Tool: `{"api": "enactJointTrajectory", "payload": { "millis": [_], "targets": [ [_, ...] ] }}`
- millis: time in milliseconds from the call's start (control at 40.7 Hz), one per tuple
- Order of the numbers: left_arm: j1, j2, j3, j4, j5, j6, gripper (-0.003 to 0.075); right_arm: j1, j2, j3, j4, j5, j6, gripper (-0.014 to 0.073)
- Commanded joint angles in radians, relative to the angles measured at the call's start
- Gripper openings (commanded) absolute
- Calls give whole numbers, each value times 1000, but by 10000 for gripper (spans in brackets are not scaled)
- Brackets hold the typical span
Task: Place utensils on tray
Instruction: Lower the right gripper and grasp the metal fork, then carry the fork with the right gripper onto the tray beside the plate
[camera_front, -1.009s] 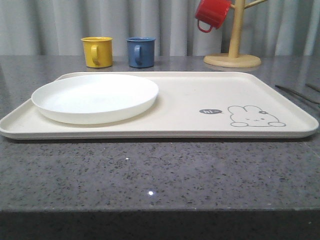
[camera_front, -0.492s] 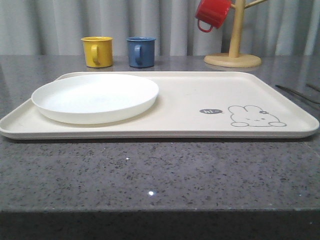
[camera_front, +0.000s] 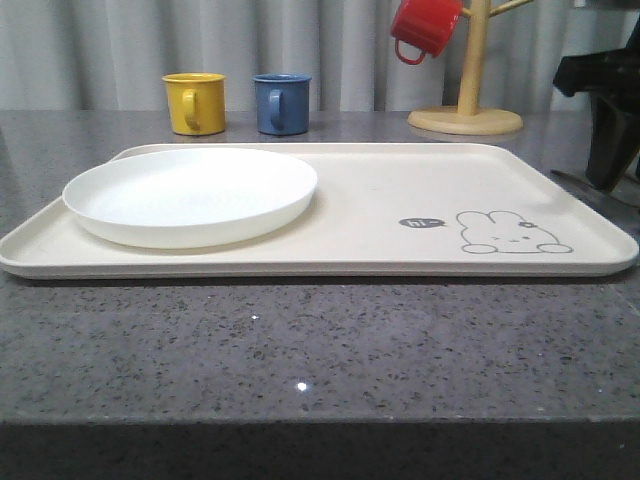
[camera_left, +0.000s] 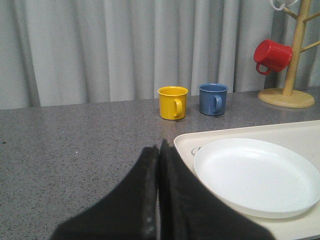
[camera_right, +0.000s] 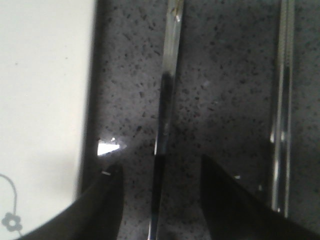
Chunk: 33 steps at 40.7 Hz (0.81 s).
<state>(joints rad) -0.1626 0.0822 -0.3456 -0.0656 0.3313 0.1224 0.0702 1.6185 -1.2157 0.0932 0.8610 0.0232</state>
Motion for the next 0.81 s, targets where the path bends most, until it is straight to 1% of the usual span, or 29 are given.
{"api": "enactJointTrajectory", "payload": {
  "millis": [0,49,98,221,271,344,369,394,492,615,713,787],
  "targets": [
    [1,11,-25,-11,-85,-8,-18,1,-14,-35,13,-40,-3,380],
    [1,11,-25,-11,-85,-8,-18,1,-6,-35,18,-40,-3,367],
    [1,11,-25,-11,-85,-8,-18,1,-2,-35,19,-39,-3,331],
    [1,11,-25,-11,-85,-8,-18,1,-1,-35,20,-38,-3,148],
    [1,11,-25,-11,-85,-8,-18,1,-1,-35,20,-38,-3,52],
    [1,11,-25,-11,-85,-8,-18,1,-1,-35,20,-38,-3,-44],
    [1,11,-25,-11,-85,-8,-18,1,-1,-35,20,-38,-3,-64],
    [1,11,-25,-11,-85,-8,-18,1,-1,-35,20,-38,-3,-73],
    [1,11,-25,-11,-85,-8,-18,1,-11,-36,18,-29,-3,-59],
    [1,11,-25,-11,-85,-8,-18,1,-49,-64,-13,14,0,-59],
    [1,11,-25,-11,-85,-8,-18,2,-87,-115,-23,79,43,-59],
    [1,11,-25,-11,-85,-8,-18,24,-103,-174,-47,140,81,-59]
  ]
}}
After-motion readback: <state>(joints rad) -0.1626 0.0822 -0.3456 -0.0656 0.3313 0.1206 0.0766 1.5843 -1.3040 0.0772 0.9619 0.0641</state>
